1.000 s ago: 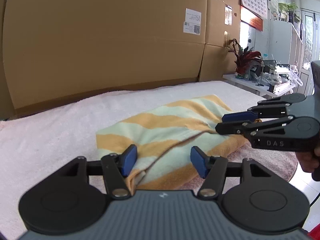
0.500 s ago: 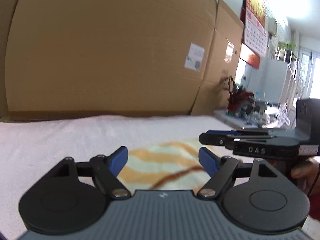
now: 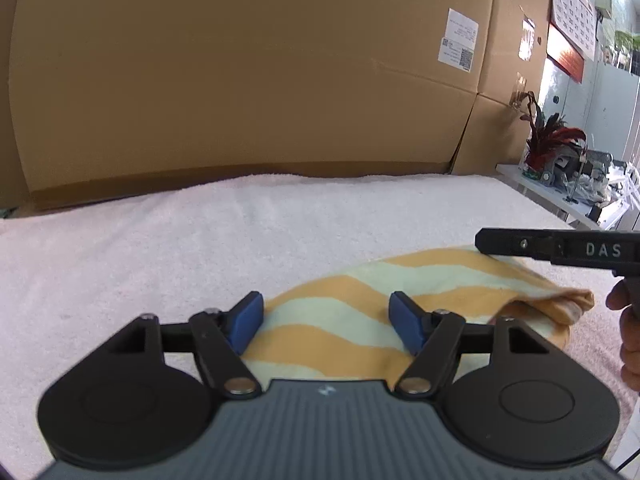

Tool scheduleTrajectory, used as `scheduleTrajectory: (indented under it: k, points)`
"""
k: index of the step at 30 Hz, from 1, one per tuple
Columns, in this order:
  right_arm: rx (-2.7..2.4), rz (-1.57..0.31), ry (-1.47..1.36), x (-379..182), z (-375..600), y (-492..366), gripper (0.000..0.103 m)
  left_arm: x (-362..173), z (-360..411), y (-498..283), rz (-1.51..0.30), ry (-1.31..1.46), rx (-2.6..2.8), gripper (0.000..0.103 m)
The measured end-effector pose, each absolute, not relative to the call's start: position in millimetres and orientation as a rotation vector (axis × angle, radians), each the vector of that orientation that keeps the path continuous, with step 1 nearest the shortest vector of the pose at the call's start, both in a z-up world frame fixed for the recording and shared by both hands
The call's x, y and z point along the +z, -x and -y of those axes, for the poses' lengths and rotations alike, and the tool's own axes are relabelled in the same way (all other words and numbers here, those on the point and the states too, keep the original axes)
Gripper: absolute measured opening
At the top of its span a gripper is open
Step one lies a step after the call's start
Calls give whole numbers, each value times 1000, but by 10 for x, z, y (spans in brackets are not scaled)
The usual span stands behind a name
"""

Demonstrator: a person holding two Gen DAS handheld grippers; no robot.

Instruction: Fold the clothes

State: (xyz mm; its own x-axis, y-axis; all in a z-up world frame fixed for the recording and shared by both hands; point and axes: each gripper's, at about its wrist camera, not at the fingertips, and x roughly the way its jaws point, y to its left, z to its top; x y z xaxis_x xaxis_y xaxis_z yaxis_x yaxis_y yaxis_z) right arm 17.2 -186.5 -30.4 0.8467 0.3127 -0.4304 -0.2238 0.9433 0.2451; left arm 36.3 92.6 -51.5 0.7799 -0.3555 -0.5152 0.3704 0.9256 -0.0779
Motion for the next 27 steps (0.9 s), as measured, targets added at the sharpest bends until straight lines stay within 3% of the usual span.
scheduleTrajectory:
  k: [6,9,10,14,18,27]
  points:
    - [281,-487,-11,-316,1819,37,31,-409,-1089,-164,-525,-27,-358,79]
    - [270,-476,-94,-264,2135,196,40,-333,-1266,54,-501,7,-343,94]
    - [274,-493,-135,-285,2230,193,41,-332,-1322,101,-507,21,-342,94]
    - [322,-601,-348,-430,2590,62,42,-406,-1509,143,-576,102,-365,92]
    - [397,-665,-498,-560,2707,-43,42,-478,-1605,115,-632,227,-447,74]
    - [504,-761,-722,-774,2667,-163,43,-637,-1693,10,-697,421,-565,82]
